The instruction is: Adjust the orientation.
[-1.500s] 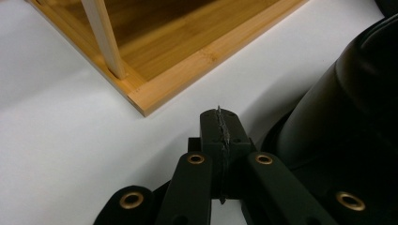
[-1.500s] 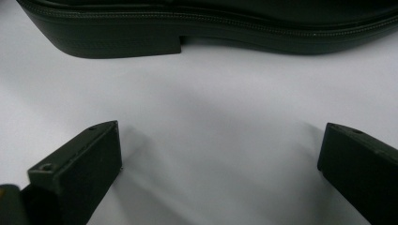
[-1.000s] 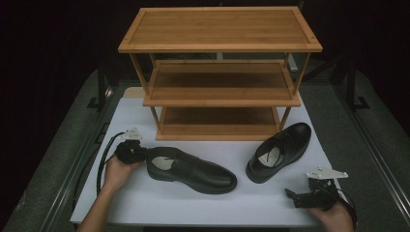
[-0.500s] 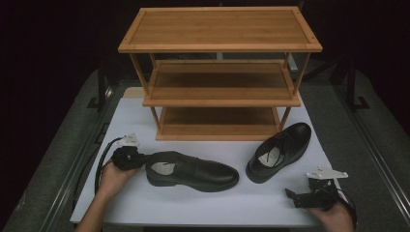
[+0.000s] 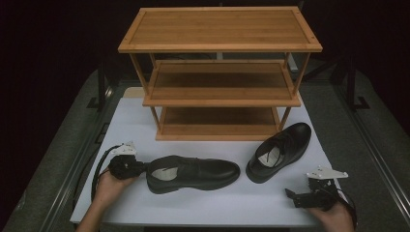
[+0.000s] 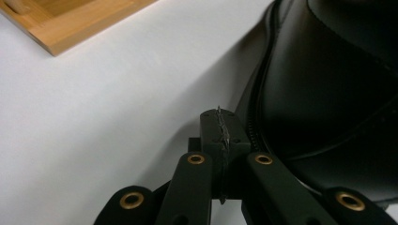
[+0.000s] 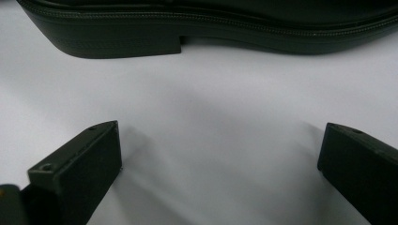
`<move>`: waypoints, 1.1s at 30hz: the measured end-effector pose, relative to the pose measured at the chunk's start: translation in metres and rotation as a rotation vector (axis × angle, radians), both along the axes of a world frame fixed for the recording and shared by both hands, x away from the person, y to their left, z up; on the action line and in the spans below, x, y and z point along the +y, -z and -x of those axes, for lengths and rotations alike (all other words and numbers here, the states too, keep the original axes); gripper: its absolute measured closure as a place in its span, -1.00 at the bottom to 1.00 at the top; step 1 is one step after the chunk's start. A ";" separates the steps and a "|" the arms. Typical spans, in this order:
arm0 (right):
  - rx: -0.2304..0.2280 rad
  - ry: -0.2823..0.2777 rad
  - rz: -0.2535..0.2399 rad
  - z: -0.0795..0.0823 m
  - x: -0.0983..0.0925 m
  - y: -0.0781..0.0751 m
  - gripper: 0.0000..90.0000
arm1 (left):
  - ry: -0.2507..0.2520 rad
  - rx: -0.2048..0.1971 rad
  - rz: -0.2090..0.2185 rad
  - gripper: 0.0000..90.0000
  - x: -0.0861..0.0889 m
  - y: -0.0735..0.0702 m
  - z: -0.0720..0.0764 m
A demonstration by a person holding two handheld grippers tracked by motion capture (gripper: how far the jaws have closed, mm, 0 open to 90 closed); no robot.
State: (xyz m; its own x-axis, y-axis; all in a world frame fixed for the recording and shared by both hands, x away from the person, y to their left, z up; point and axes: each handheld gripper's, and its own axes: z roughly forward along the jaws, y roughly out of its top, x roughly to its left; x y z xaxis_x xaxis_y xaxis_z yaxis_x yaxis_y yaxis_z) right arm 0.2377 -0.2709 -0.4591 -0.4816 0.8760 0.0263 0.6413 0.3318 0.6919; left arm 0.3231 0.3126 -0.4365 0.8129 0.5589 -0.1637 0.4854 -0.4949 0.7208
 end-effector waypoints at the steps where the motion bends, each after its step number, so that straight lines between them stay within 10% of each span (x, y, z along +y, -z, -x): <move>1: 0.002 0.001 -0.002 0.000 0.000 0.000 -1.00 | 0.006 0.004 -0.003 1.00 0.000 0.001 0.005; 33: 0.002 0.002 0.000 0.000 0.000 0.000 -1.00 | 0.225 0.050 0.018 1.00 -0.042 0.003 0.052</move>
